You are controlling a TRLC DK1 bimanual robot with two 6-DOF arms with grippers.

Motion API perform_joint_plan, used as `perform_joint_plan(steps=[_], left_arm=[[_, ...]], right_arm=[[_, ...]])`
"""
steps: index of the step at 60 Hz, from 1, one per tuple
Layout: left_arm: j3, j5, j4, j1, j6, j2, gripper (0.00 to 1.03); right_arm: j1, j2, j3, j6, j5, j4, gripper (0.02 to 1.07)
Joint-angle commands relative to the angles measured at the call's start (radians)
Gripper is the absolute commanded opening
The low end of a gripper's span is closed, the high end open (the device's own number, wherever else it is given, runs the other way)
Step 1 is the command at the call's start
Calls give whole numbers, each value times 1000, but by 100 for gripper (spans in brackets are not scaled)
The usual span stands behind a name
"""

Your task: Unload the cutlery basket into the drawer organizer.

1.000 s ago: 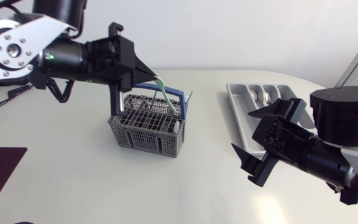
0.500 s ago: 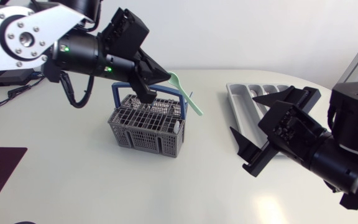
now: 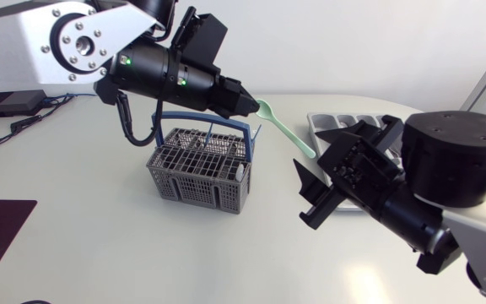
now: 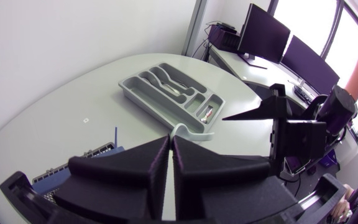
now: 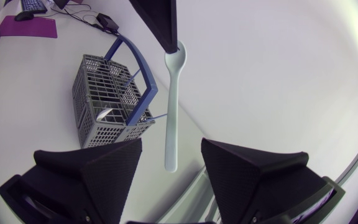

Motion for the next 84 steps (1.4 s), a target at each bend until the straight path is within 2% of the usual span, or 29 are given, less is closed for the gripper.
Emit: perform_joint_plan(steps=[1, 10, 16, 26, 38, 51, 57, 73, 82, 84], left_arm=[[34, 12, -8, -16, -56, 23, 10], [27, 12, -8, -37, -62, 26, 10], [27, 12, -8, -43, -64, 36, 10], [31, 10, -6, -46, -68, 49, 10], [36, 7, -5, -54, -76, 55, 10], [37, 6, -3, -60, -80, 54, 10], [34, 6, -3, -65, -83, 52, 10], [27, 6, -3, -66, -88, 39, 11], [27, 6, -3, -66, -93, 25, 11], [27, 6, -3, -66, -93, 22, 14]], right_arm=[[11, 37, 24, 28, 18, 36, 61], [20, 77, 49, 25, 37, 70, 61], [24, 94, 61, 18, 54, 96, 52], [31, 123, 84, 16, 61, 116, 52], [37, 152, 101, 19, 64, 122, 46], [38, 160, 103, 18, 71, 125, 21], [38, 160, 101, 21, 75, 127, 20], [47, 166, 95, 28, 75, 122, 8], [54, 166, 89, 30, 75, 116, 8], [55, 163, 87, 30, 75, 115, 8]])
